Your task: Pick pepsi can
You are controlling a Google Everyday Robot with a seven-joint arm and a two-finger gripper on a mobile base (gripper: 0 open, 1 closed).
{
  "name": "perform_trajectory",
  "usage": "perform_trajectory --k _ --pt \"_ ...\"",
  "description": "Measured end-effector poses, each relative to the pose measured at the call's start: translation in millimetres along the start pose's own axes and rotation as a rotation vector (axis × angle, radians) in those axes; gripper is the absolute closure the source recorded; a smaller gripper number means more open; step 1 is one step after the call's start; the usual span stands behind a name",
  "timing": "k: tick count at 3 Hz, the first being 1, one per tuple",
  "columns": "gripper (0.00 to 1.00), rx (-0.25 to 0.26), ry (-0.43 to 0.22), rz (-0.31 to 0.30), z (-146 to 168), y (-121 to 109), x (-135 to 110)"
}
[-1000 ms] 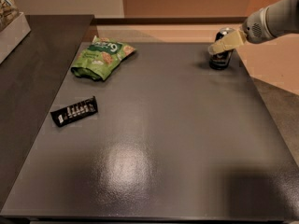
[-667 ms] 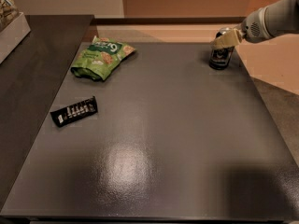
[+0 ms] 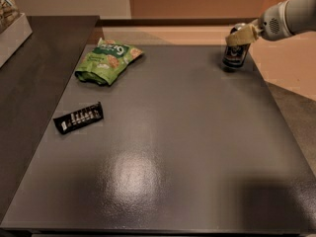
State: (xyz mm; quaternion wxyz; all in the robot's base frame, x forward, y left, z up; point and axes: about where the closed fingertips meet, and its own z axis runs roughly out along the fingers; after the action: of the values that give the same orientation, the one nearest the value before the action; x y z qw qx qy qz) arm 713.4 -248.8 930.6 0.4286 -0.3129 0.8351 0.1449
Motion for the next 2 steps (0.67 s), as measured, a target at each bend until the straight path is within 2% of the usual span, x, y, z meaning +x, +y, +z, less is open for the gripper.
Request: perform_trajectory --k 1,2 --pt "1.0 -0.044 -0.021 -0.037 -21.4 22.6 -25.2" --pt "1.0 -0.089 -0.036 -0.102 -57.3 51.8 -57.0"
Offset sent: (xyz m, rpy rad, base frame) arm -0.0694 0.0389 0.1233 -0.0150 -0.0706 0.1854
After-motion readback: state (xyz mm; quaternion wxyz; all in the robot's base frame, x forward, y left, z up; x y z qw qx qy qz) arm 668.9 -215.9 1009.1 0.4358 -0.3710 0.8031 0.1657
